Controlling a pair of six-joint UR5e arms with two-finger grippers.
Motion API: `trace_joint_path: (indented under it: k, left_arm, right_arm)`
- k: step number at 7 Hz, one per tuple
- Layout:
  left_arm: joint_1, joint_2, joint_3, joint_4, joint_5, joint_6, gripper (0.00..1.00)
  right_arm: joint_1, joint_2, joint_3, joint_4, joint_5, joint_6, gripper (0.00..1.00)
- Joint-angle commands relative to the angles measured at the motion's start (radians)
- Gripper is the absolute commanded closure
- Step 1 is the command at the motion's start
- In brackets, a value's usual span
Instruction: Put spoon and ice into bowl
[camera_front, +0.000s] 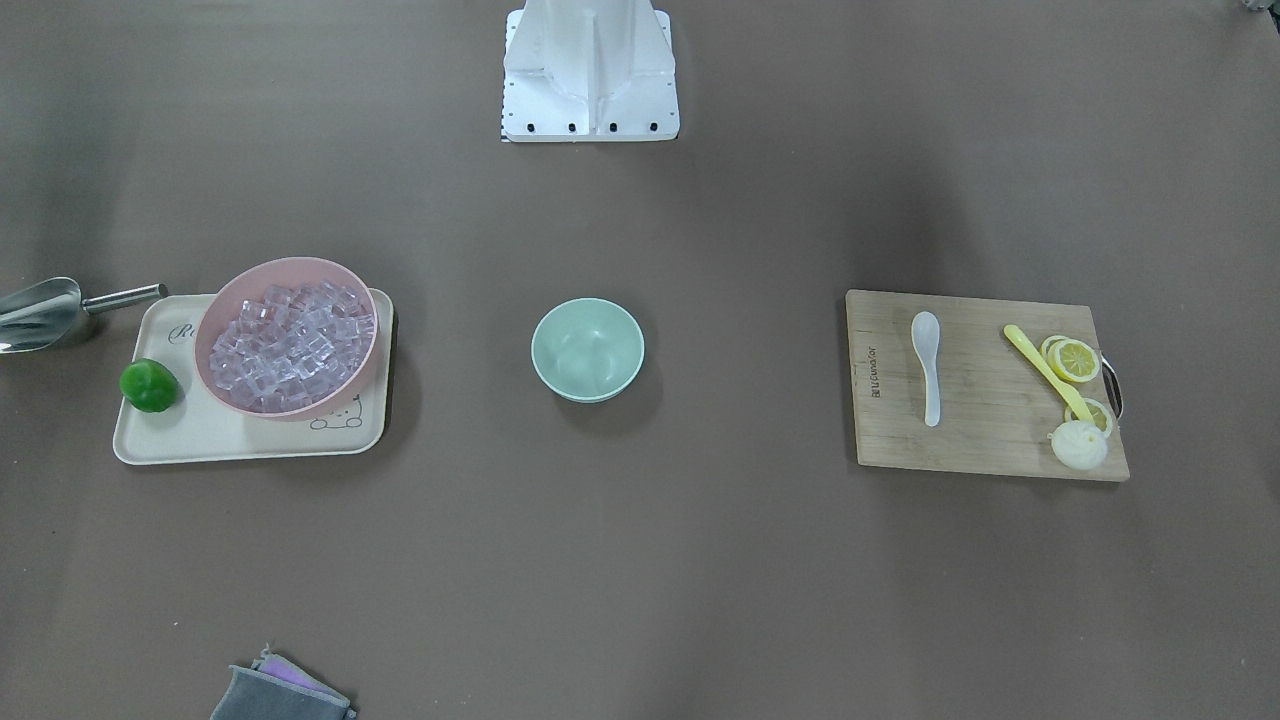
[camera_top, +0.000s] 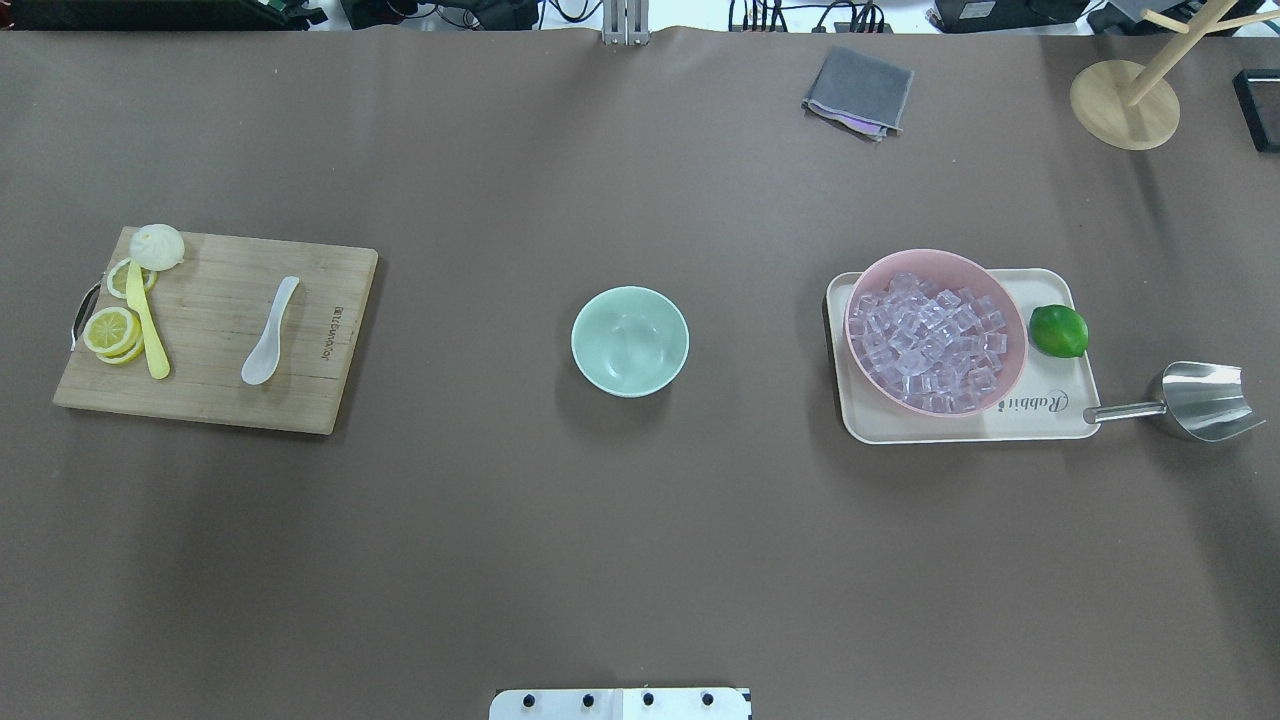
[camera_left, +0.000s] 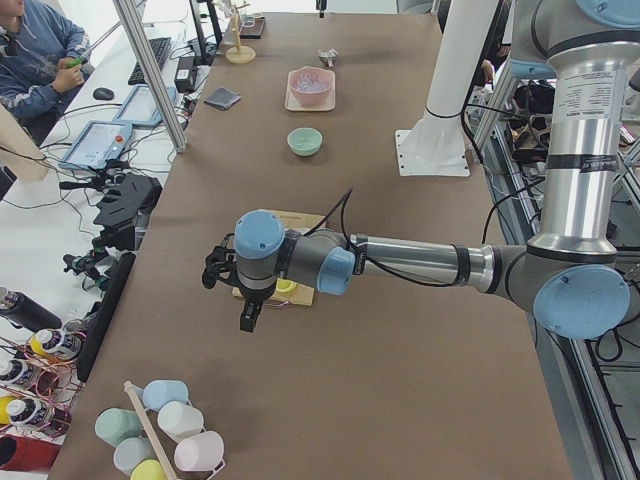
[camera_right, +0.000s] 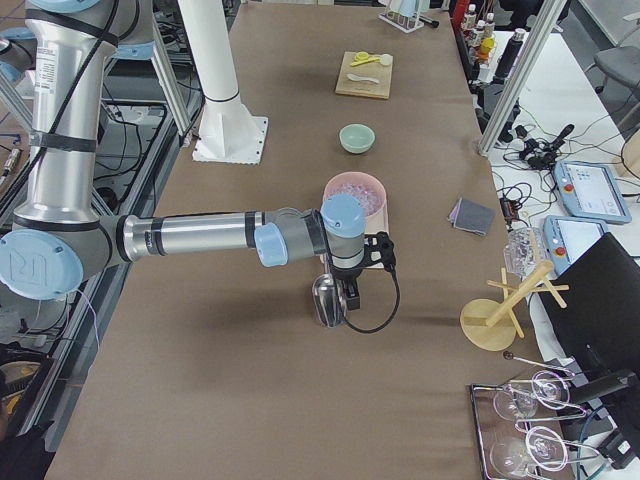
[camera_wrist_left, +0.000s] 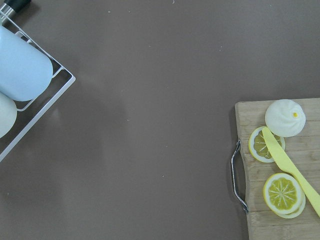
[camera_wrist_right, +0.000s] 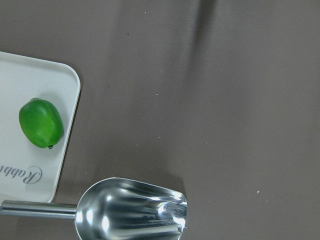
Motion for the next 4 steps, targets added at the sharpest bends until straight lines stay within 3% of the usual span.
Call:
trace_joint_path:
  k: [1, 4]
  left_arm:
    - [0.0, 0.009, 0.002, -0.049, 0.0, 0.002, 0.02]
    - [0.0, 0.03, 0.019, -0.088, 0.0, -0.009, 0.02]
  right_arm:
    - [0.001, 0.004, -0.006, 0.006, -0.002, -0.001, 0.0]
    - [0.001, 0.012, -0.005, 0.009, 0.0, 0.001, 0.0]
